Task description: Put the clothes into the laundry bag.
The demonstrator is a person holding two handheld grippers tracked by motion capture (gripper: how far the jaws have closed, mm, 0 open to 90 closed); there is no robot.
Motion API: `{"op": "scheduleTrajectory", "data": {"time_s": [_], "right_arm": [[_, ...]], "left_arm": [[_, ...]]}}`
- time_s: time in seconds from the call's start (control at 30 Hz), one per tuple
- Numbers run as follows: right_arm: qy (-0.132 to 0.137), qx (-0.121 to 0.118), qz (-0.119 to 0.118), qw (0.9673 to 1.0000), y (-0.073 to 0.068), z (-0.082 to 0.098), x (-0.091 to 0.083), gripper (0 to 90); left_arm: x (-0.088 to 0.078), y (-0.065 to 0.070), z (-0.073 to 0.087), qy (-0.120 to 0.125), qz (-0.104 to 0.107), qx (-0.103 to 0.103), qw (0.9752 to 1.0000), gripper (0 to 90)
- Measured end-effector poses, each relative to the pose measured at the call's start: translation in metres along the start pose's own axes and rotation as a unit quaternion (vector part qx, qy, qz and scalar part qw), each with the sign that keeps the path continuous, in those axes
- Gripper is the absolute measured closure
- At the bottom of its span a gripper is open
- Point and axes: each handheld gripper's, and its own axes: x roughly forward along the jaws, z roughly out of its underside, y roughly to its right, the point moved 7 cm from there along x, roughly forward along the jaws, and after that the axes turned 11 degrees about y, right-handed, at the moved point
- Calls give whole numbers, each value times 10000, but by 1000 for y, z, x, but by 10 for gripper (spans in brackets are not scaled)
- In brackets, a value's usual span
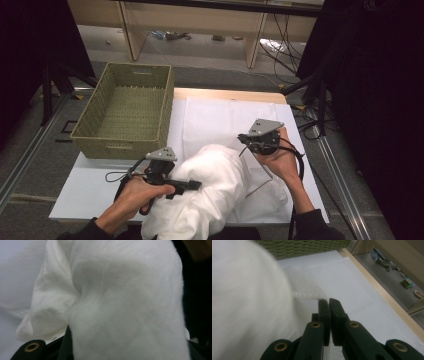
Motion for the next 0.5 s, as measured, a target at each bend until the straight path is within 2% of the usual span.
{"op": "scheduleTrajectory", "data": {"time_s": [0.07,0.13,0.17,0.2,0.27,0.3,0.33,0.37,0.4,0.43,0.5], "right_arm": [[61,-12,-64,10000,-2,-3,0,894],[64,-13,-94,9999,-3,-4,0,894],[48,-53,-37,10000,-2,-5,0,894],[48,-53,-37,10000,-2,-5,0,894],[56,-45,-94,9999,-5,-6,-1,894],[59,-53,-88,9999,-6,-7,-2,894],[59,-53,-88,9999,-6,-7,-2,894],[84,-62,-84,9999,-6,-8,-3,894],[84,-62,-84,9999,-6,-8,-3,894],[106,-88,-93,9999,-7,-11,-3,894],[108,-120,-110,9998,-8,-11,-4,894]], "left_arm": [[0,-9,-8,115,-189,-31,9998,567],[3,-9,-9,103,-210,-21,9997,537],[14,-3,-6,-24,-162,27,9999,525],[14,-3,-6,-24,-162,27,9999,521],[31,10,-4,-125,145,-44,9998,517],[46,19,-1,-265,262,37,9993,518],[46,19,-1,-265,262,37,9993,521],[61,25,1,-375,320,340,9982,542],[61,25,1,-375,320,340,9982,567],[78,22,3,-424,372,510,9971,625],[85,18,2,-351,306,466,9978,678]]}}
